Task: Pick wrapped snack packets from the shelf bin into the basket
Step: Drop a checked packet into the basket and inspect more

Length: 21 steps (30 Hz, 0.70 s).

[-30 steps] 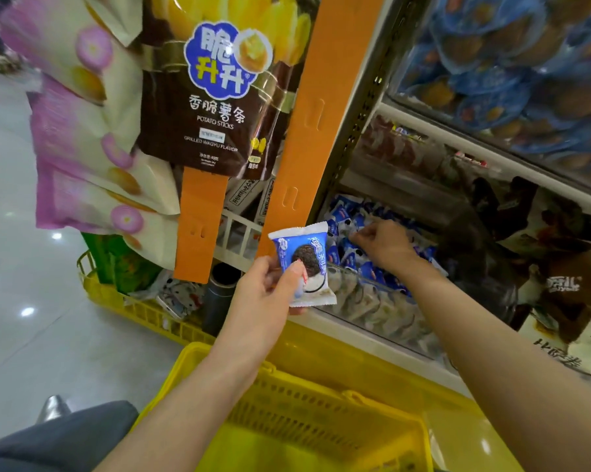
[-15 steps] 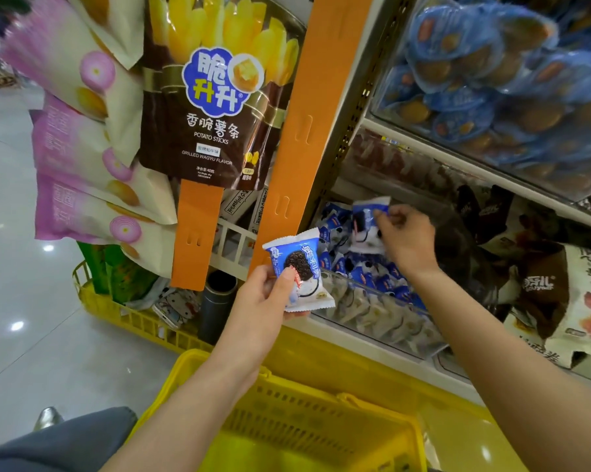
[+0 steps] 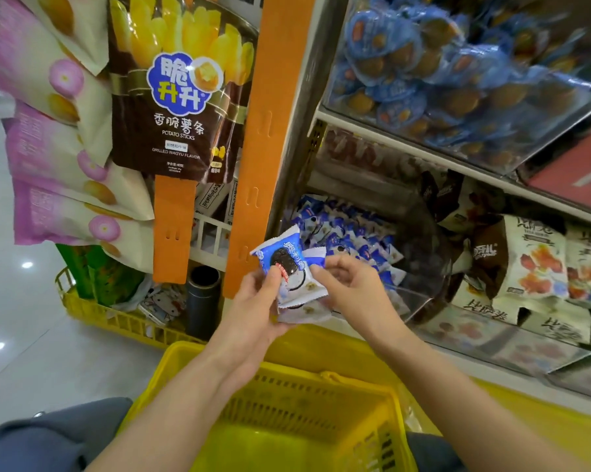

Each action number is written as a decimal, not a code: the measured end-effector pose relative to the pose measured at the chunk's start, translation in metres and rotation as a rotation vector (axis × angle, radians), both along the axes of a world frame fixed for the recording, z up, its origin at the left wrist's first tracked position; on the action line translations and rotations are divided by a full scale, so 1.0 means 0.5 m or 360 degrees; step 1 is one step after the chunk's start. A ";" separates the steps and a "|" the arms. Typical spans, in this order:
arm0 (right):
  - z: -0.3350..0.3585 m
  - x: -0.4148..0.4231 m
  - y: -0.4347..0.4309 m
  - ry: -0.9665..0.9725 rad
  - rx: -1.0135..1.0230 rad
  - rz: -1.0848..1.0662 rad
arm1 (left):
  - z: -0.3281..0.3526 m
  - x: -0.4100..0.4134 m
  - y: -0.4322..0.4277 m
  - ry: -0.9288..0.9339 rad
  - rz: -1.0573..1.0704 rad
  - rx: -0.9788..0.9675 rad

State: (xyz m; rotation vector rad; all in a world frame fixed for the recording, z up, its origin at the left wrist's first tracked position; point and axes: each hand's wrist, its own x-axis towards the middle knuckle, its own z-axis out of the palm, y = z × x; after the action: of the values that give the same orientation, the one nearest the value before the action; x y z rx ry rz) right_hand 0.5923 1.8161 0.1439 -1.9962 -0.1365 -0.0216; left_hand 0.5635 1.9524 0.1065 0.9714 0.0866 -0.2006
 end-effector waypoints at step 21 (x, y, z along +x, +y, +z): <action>0.072 0.085 -0.046 -0.0394 -0.0243 -0.0321 | 0.010 0.012 0.023 0.0062 0.0328 0.0513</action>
State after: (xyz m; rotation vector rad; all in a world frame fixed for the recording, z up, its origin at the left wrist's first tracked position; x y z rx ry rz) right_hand 0.6347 1.7930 0.1798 -2.1472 -0.0971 -0.3993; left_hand 0.5696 1.9640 0.1114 1.2713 0.2599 -0.0148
